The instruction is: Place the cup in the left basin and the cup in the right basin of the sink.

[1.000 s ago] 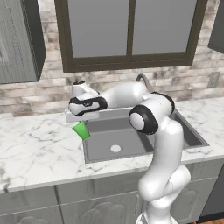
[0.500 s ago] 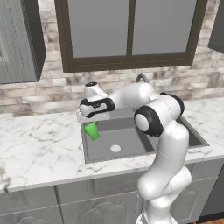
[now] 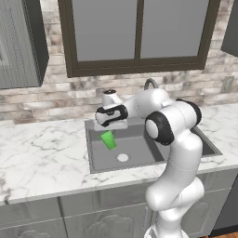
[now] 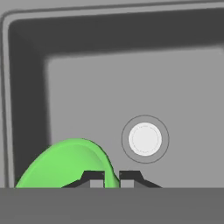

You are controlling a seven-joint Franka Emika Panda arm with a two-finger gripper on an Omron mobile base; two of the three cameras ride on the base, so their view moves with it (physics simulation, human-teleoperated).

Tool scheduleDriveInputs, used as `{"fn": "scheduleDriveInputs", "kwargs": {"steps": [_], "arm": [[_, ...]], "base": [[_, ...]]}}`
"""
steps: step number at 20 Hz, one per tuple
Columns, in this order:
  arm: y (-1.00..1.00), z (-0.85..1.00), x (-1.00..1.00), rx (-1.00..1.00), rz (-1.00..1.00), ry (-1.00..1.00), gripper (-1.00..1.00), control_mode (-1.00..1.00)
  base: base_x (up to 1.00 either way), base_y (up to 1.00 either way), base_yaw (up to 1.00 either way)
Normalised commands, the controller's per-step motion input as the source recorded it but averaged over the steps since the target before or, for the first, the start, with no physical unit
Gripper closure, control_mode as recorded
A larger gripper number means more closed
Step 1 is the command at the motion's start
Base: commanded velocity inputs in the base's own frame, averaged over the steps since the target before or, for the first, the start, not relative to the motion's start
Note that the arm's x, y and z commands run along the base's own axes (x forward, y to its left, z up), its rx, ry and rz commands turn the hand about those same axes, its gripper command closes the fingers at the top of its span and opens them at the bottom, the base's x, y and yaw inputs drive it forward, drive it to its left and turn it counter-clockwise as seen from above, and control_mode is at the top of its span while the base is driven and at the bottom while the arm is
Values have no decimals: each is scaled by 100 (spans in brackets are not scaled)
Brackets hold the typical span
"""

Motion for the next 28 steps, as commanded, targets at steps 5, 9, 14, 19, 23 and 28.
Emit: {"fn": "scheduleDriveInputs", "kwargs": {"steps": [5,9,14,19,23,28], "arm": [[-36,-10,22,0,-6,-2,100,-100],[-35,-12,37,0,-9,-1,100,-100],[-22,-14,32,0,-9,-3,100,-100],[-7,-21,18,0,-8,-5,100,-100],[-6,-30,14,0,-7,-2,100,-100],[-11,-21,4,0,-7,-4,100,-100]], "base": [[0,0,0],[0,0,0],[0,0,0],[0,0,0],[0,0,0],[0,0,0]]}}
